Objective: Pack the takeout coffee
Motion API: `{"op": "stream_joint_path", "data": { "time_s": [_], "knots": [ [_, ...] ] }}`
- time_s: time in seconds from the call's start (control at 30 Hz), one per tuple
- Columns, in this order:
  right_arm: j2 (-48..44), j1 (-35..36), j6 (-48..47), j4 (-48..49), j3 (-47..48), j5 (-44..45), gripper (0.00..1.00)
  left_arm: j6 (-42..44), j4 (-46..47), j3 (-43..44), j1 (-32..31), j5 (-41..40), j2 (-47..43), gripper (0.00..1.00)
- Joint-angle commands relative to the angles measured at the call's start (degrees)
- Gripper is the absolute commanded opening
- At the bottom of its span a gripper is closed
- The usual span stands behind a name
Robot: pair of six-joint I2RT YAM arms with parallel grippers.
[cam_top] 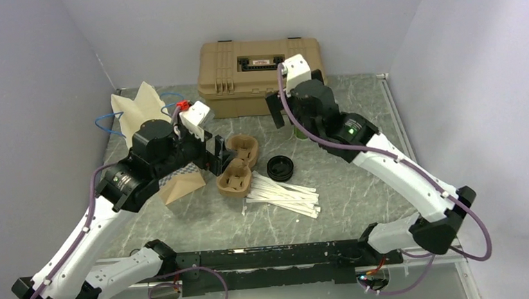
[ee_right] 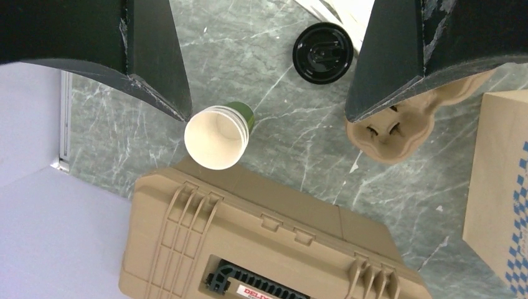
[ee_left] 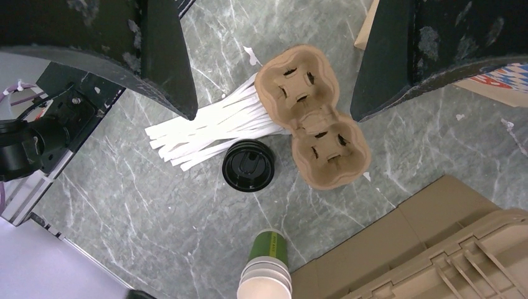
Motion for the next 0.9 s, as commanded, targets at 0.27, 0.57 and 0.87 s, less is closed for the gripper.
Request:
{"op": "stream_joint_path", "data": {
  "time_s": [0.27, 0.57, 0.87],
  "knots": [
    [14.7, -10.8, 4.0, -14.9, 19.8, -14.8, 0.88, 0.8, 1.4, -0.4, -0.1, -0.5, -1.5, 1.00],
    [21.5, -17.2, 7.3, -15.8, 21.2, -21.8, 0.73, 1.0, 1.2, -0.7, -0.1, -0.6, -1.1, 0.99],
    [27.4, -20.9, 8.8, -14.2, 19.7, -24.5, 0.59, 1.3, 1.3, -0.9, -0.1, -1.1, -1.4, 0.99]
  ]
}}
